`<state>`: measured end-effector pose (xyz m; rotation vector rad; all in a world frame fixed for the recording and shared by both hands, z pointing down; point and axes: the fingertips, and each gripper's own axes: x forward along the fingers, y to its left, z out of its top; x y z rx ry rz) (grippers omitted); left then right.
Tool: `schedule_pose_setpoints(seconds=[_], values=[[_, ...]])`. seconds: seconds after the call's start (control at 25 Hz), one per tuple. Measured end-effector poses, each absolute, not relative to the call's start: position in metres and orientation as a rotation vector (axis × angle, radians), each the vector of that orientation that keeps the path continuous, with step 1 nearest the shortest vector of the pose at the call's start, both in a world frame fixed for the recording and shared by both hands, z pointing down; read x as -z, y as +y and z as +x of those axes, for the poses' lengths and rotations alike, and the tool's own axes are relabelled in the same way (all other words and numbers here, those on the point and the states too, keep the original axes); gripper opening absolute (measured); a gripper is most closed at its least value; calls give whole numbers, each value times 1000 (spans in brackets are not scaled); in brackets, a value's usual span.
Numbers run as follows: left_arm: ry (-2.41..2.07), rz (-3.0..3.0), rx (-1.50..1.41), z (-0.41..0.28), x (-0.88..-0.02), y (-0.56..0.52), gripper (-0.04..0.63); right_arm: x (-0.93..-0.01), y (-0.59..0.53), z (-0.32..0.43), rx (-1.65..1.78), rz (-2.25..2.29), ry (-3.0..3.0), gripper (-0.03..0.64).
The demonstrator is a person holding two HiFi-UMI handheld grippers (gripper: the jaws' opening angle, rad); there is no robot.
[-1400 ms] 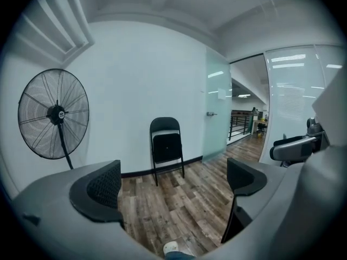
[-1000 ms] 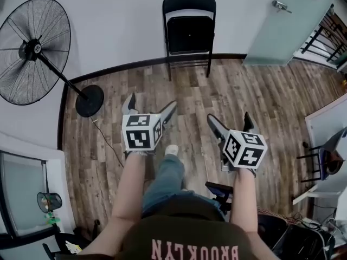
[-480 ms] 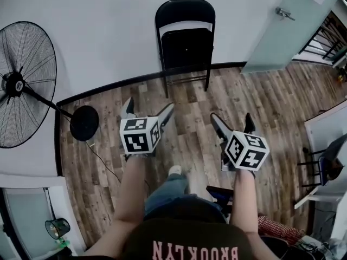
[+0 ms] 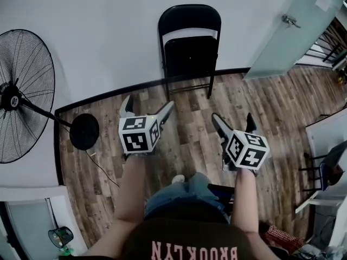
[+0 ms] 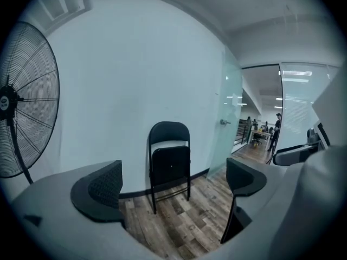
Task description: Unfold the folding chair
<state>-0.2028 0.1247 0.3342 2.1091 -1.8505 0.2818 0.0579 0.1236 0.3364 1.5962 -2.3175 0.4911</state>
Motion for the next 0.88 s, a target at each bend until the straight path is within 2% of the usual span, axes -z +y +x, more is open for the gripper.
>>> schedule_pose_setpoints(seconds=[0.48,0.88], values=[[-1864,2128,-249,-221,-326,87,571,-327,77,49,-456,1600,-2344,569],[-1939,2069,-255,-231,-324,10,571,-330,-19,42,-459,1531,-2389,569]])
